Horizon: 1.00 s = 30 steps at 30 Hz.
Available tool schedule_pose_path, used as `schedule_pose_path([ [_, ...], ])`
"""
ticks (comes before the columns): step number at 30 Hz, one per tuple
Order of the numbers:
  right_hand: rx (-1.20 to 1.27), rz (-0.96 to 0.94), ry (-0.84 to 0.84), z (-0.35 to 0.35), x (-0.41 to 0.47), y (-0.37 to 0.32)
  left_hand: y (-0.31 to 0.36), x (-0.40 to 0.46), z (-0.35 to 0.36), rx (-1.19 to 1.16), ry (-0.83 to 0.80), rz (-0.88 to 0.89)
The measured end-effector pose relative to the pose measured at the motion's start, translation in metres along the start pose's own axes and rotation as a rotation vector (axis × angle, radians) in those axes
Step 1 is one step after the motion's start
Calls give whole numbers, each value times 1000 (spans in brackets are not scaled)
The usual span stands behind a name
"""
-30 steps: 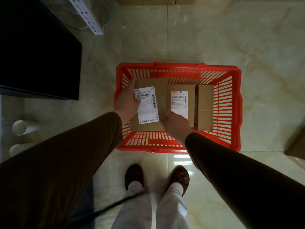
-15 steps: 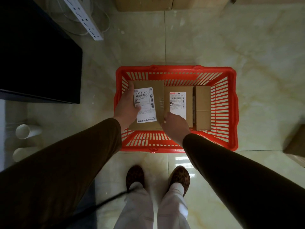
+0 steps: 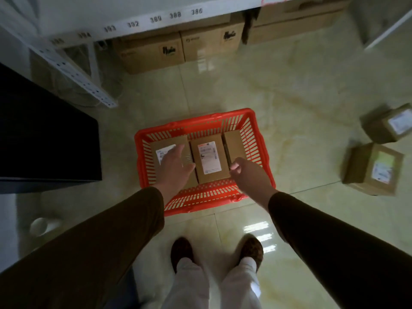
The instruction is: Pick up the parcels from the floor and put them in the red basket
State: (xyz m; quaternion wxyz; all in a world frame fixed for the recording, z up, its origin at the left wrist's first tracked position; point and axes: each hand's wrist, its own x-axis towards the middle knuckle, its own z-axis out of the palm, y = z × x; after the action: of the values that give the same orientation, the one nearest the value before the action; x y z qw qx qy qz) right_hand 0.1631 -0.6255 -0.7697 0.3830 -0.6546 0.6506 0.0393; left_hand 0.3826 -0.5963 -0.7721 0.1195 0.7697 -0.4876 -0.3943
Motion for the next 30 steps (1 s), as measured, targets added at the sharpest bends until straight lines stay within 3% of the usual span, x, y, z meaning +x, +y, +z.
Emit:
schedule_pose_path([
  [12,269,1,209,-105,-71,150,155,-71,105,25,-93,133],
  [30,314,191,213,-235,-94,339,316,-84,273,-230,-173,87],
])
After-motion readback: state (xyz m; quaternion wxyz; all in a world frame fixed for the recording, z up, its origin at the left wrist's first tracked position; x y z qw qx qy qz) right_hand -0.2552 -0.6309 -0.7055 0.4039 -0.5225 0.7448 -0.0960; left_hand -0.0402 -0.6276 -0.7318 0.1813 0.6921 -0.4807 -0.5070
